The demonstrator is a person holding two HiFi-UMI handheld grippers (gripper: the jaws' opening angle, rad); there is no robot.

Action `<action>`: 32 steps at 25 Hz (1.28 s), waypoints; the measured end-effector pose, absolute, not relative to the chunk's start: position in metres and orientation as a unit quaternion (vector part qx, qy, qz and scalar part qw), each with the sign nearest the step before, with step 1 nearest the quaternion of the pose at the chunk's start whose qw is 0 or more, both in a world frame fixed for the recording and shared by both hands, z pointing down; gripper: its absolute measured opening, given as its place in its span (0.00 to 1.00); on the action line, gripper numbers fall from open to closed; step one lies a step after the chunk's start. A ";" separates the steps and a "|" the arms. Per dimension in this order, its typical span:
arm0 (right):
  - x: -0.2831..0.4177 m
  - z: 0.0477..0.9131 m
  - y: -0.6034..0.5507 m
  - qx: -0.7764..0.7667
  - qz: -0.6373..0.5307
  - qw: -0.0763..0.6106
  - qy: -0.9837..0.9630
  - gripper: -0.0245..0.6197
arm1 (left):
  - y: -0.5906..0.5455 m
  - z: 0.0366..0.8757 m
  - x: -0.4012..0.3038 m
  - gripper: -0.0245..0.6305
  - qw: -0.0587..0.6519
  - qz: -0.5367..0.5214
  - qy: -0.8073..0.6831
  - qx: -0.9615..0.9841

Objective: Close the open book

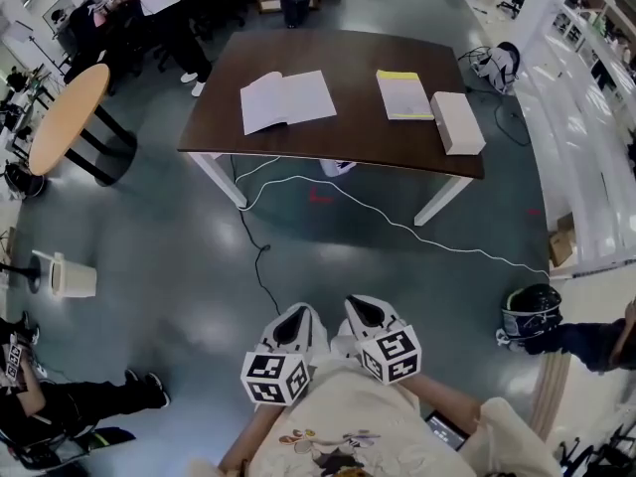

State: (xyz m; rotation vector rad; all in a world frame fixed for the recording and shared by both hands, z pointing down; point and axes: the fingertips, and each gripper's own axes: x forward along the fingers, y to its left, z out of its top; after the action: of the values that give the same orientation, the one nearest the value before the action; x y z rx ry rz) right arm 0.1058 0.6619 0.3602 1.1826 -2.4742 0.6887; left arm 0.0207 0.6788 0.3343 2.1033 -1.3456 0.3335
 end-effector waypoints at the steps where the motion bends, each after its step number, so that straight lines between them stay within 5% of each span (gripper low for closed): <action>1: 0.105 0.359 0.661 0.410 0.240 0.156 -0.866 0.05 | 0.678 0.334 0.020 0.05 0.307 0.127 -0.511 0.793; 13: 0.067 0.369 0.567 0.387 0.248 0.187 -0.868 0.05 | 0.579 0.343 -0.009 0.05 0.328 0.112 -0.510 0.787; 32: -0.063 0.379 0.350 0.386 0.252 0.227 -0.858 0.05 | 0.361 0.352 -0.150 0.05 0.371 0.084 -0.497 0.780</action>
State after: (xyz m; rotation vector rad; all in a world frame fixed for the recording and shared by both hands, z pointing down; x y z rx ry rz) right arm -0.0633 0.3502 0.3789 1.0641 -2.3635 0.6943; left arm -0.1505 0.3608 0.3523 2.0012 -1.2742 0.2160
